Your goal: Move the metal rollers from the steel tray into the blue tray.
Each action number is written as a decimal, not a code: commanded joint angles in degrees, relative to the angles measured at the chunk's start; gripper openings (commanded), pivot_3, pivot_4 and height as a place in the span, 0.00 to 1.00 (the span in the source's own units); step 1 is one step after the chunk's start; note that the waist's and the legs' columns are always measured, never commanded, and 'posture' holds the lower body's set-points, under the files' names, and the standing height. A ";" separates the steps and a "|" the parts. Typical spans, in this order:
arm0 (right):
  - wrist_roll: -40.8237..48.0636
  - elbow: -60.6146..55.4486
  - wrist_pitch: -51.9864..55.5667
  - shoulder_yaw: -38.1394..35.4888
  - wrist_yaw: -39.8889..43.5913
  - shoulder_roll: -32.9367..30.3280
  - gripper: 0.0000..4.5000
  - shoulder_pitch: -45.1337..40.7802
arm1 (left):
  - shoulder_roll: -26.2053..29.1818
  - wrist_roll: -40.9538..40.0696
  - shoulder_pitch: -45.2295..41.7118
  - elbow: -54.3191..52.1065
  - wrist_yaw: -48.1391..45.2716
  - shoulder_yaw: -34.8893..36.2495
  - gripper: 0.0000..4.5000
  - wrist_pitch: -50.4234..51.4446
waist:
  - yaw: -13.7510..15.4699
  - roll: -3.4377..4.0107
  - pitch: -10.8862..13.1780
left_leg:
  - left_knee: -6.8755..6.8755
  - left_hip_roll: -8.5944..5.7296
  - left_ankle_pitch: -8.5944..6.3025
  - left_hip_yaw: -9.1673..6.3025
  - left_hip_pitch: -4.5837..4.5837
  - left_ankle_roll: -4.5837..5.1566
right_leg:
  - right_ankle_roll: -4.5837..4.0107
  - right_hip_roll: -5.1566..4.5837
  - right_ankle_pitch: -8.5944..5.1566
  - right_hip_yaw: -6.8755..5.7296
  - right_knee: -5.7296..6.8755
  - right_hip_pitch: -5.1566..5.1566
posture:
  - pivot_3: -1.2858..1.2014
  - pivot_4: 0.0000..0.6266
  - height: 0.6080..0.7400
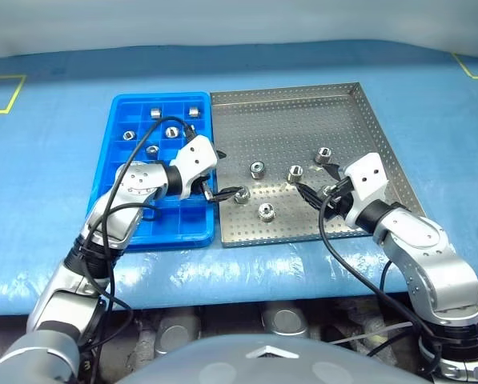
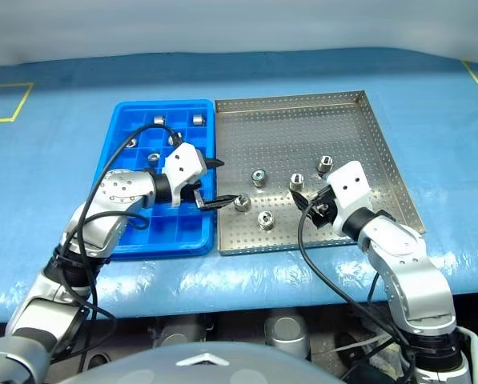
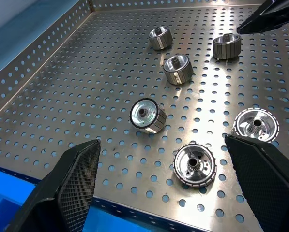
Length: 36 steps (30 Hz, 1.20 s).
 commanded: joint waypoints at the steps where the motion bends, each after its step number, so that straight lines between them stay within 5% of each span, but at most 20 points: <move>1: -0.27 -1.17 -1.81 -0.28 -0.51 0.52 0.83 -0.65 | 0.52 1.49 -1.07 -1.27 -1.66 -2.57 1.00 -0.60 | -0.01 0.00 0.00 | 0.00 0.00 0.00 0.00 0.00 0.00 | 0.00 0.00 0.00 0.00 0.00 0.00 | 0.43 0.24 1.00; 19: -3.15 -1.12 -5.68 1.18 -4.22 4.84 0.83 0.87 | -3.17 15.24 -15.22 14.14 -5.13 -16.32 1.00 1.44 | -1.46 0.05 -0.03 | 0.06 -0.02 -0.01 0.01 0.01 0.01 | 0.23 0.00 -0.13 0.02 0.02 0.03 | 0.40 0.24 1.00; 22: -3.50 -1.25 -6.07 0.51 -5.13 5.29 0.84 1.19 | -2.91 15.72 -14.80 14.15 -6.68 -16.74 0.87 1.81 | -1.98 0.06 -0.04 | 0.07 -0.02 -0.01 0.00 0.03 0.02 | 0.23 0.00 -0.13 0.02 0.05 0.04 | 0.40 0.24 1.00; 32: -4.01 -1.13 -6.65 -0.12 -6.59 5.89 0.84 0.83 | -3.23 16.28 -11.92 14.20 -8.38 -17.00 0.21 2.99 | -4.16 0.13 -0.08 | 0.04 0.05 -0.01 0.00 0.14 0.02 | 0.24 0.06 -0.14 0.03 0.11 0.08 | 0.40 0.24 1.00; 36: -4.34 -0.67 -6.69 0.16 -6.58 5.84 0.84 0.29 | -3.62 15.78 -11.74 13.46 -7.64 -14.83 0.21 3.98 | -4.10 0.13 -0.08 | 0.07 0.08 -0.01 0.01 0.24 0.03 | 0.27 0.08 -0.15 0.03 0.12 0.17 | 0.41 0.24 1.00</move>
